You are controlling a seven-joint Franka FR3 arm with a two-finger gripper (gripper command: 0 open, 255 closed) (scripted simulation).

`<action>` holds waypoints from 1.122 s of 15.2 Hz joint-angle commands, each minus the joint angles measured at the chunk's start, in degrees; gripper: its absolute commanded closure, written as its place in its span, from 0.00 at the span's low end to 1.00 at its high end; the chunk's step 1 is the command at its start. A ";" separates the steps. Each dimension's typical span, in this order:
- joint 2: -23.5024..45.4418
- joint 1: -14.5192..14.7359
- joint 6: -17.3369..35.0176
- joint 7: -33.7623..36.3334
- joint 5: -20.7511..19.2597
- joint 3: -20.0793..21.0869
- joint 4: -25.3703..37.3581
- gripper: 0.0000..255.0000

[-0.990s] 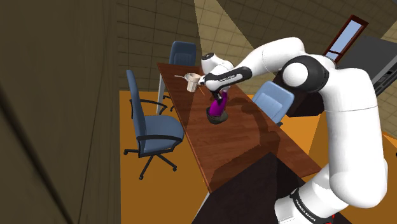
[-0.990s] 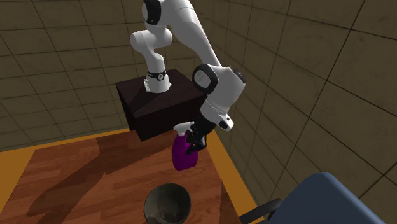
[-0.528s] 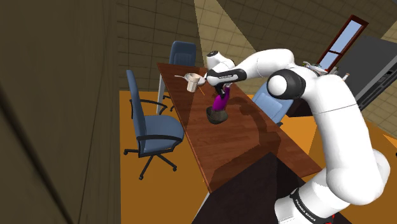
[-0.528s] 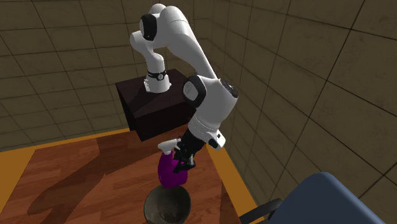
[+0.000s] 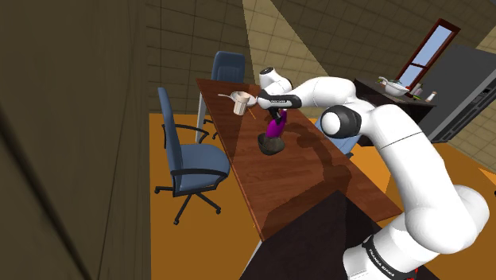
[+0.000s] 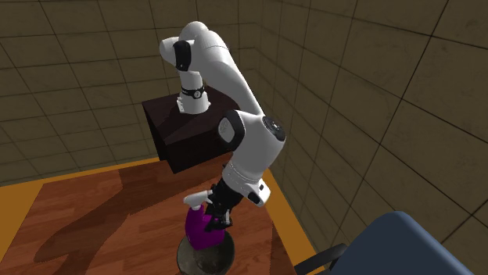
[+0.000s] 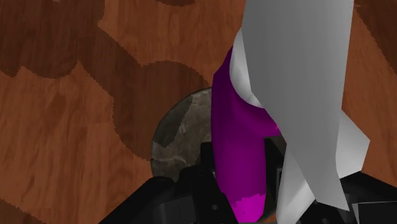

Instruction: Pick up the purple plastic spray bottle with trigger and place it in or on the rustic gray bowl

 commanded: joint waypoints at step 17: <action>4.15 -0.21 1.76 1.01 -0.03 -0.12 2.18 0.00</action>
